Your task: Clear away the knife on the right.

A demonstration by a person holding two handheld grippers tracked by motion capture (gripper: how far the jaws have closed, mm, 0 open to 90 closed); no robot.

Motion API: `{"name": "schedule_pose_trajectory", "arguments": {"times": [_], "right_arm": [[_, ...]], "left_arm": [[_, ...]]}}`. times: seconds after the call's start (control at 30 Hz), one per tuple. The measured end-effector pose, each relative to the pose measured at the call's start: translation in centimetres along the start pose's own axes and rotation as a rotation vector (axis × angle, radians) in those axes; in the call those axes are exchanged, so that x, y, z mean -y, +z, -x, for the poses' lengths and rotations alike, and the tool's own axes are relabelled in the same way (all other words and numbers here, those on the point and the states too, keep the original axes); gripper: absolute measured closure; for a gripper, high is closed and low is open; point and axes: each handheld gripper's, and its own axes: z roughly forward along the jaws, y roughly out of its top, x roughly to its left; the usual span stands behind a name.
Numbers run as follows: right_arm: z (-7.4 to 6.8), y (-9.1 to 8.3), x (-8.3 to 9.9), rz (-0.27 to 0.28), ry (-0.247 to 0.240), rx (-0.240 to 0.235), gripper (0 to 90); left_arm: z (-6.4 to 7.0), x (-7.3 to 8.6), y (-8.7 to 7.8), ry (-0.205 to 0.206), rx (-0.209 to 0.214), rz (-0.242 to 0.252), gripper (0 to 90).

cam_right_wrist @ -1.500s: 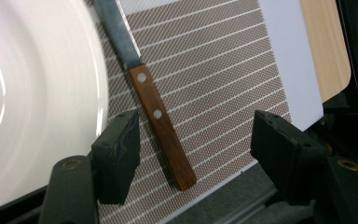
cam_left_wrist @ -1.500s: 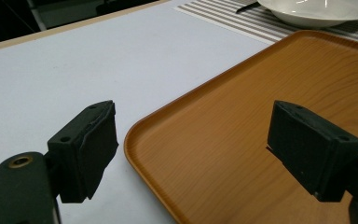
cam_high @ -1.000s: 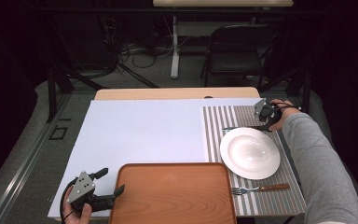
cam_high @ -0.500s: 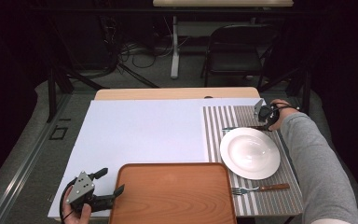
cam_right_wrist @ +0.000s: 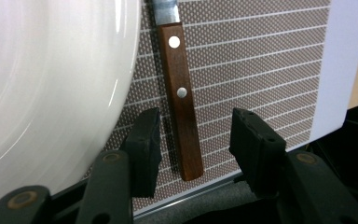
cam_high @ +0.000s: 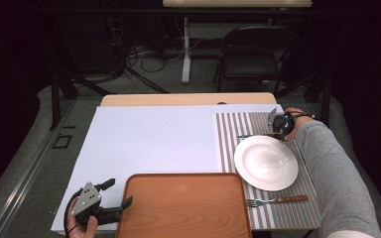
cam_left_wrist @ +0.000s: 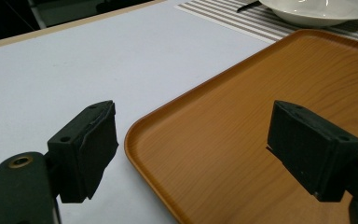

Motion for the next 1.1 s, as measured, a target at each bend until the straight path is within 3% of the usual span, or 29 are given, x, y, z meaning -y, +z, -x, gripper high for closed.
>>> {"name": "schedule_pose_trajectory", "arguments": {"times": [0.03, 0.1, 0.13, 0.2, 0.27, 0.3, 0.37, 0.4, 0.43, 0.47, 0.5, 0.53, 0.7, 0.77, 1.1], "right_arm": [[0.1, 0.1, -0.1, -0.004, -0.034, -0.001, 55.0], [0.0, 0.3, -0.2, -0.008, -0.037, -0.001, 56.6], [-0.2, 0.7, -0.1, 0.040, -0.031, 0.015, 56.9], [0.1, 0.0, -0.6, -0.081, -0.063, -0.016, 57.2], [0.1, 0.6, -0.5, 0.000, -0.065, -0.002, 57.5], [-0.1, 0.8, -0.4, 0.016, -0.050, 0.004, 58.0], [-0.1, 0.7, -0.5, -0.015, -0.056, -0.009, 58.6], [0.0, 0.9, -0.5, -0.004, -0.067, -0.008, 58.7], [-0.3, 1.4, -0.3, 0.052, -0.049, 0.009, 58.7], [-0.4, 1.5, -0.3, 0.055, -0.037, 0.008, 59.0], [-0.1, 1.2, -0.5, -0.002, -0.065, -0.013, 59.2], [-0.1, 1.3, -0.5, -0.009, -0.065, -0.016, 59.4], [-0.1, 1.6, -0.7, 0.011, -0.074, -0.009, 61.0], [-0.1, 1.5, -0.8, -0.012, -0.066, -0.016, 61.5], [0.1, 1.9, -0.8, -0.005, -0.073, -0.024, 65.7]], "left_arm": [[0.0, 0.0, 0.0, -0.002, 0.000, 0.000, 15.9], [0.0, 0.0, 0.0, -0.003, -0.001, 0.000, 16.0], [0.0, 0.0, 0.0, -0.003, -0.001, 0.000, 16.0], [0.0, 0.0, 0.0, -0.005, -0.002, 0.000, 16.0], [0.0, 0.0, 0.0, -0.005, -0.003, 0.001, 15.9], [0.0, 0.0, 0.0, -0.005, -0.003, 0.003, 16.0], [0.0, 0.0, 0.0, -0.006, -0.003, 0.003, 16.0], [0.0, 0.0, 0.0, -0.006, -0.003, 0.002, 16.0], [0.0, 0.0, 0.0, -0.006, -0.002, 0.003, 15.9], [0.0, 0.0, 0.0, -0.005, -0.002, 0.002, 16.0], [0.0, 0.0, 0.0, -0.004, -0.002, 0.002, 16.0], [0.0, 0.0, 0.0, -0.004, -0.001, 0.001, 15.9], [0.0, 0.0, 0.0, -0.004, -0.003, 0.001, 16.0], [0.0, 0.0, 0.0, -0.005, -0.003, 0.001, 15.9], [-0.1, 0.1, 0.0, -0.003, -0.001, -0.001, 16.0]]}}
